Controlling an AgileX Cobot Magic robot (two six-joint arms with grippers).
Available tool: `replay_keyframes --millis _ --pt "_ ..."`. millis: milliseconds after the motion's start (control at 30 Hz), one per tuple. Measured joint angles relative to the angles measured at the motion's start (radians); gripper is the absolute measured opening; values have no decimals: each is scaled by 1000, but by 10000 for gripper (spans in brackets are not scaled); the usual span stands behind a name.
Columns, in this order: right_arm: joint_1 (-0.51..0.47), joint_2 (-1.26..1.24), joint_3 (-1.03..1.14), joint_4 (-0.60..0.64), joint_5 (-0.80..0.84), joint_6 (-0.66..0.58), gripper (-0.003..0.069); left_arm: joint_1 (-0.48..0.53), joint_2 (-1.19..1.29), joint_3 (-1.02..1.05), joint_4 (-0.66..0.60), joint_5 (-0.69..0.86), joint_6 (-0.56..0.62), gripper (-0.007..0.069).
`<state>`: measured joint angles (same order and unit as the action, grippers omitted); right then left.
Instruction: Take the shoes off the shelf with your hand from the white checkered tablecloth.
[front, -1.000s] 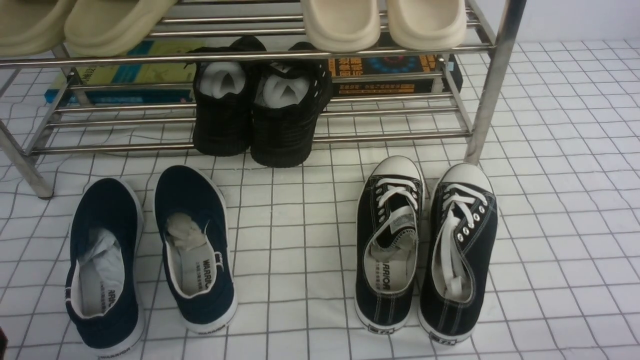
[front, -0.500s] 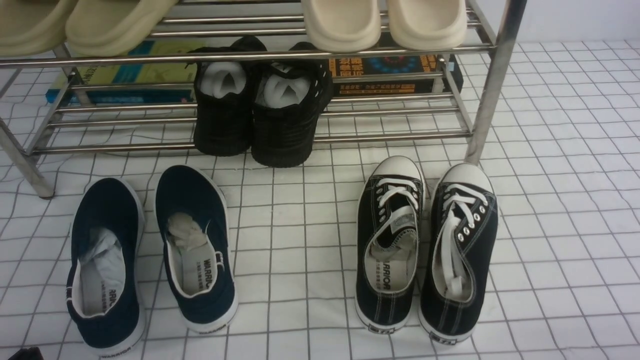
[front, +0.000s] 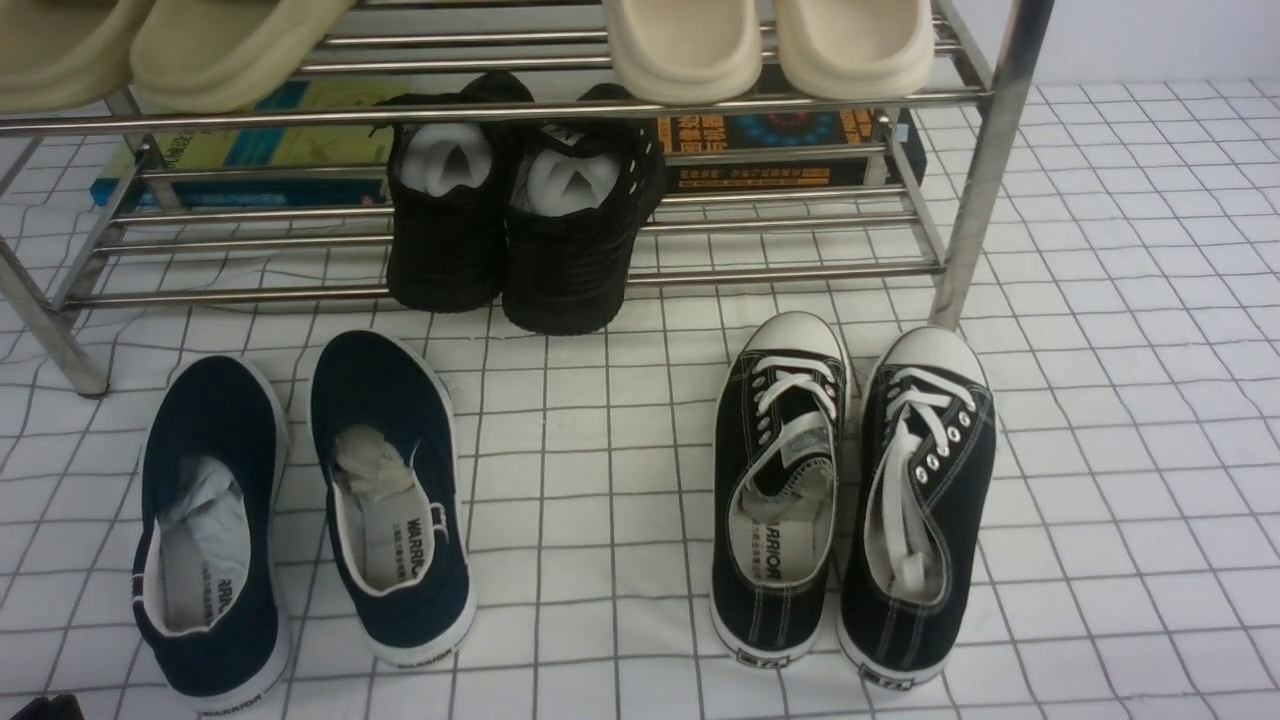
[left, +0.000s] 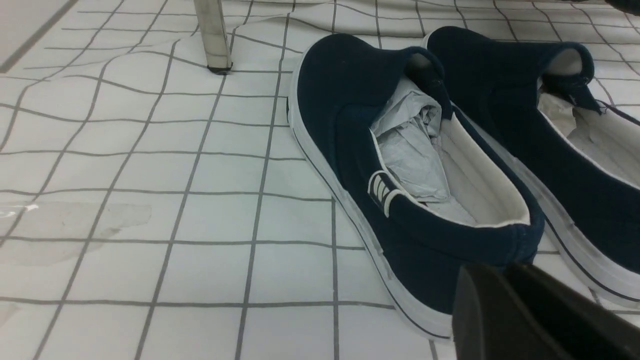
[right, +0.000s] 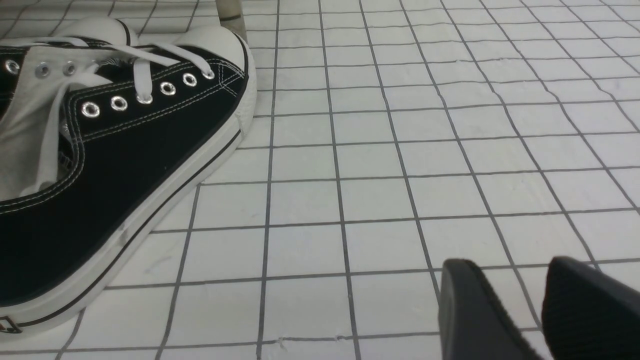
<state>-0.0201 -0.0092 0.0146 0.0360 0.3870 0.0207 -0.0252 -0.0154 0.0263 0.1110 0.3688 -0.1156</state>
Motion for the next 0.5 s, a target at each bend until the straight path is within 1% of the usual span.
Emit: replay_keyframes --millis 167,500 --pt "0 0 0 0 0 0 239 0 0 0 35 1 0 81" --pt "0 0 0 0 0 0 239 0 0 0 41 2 0 93"
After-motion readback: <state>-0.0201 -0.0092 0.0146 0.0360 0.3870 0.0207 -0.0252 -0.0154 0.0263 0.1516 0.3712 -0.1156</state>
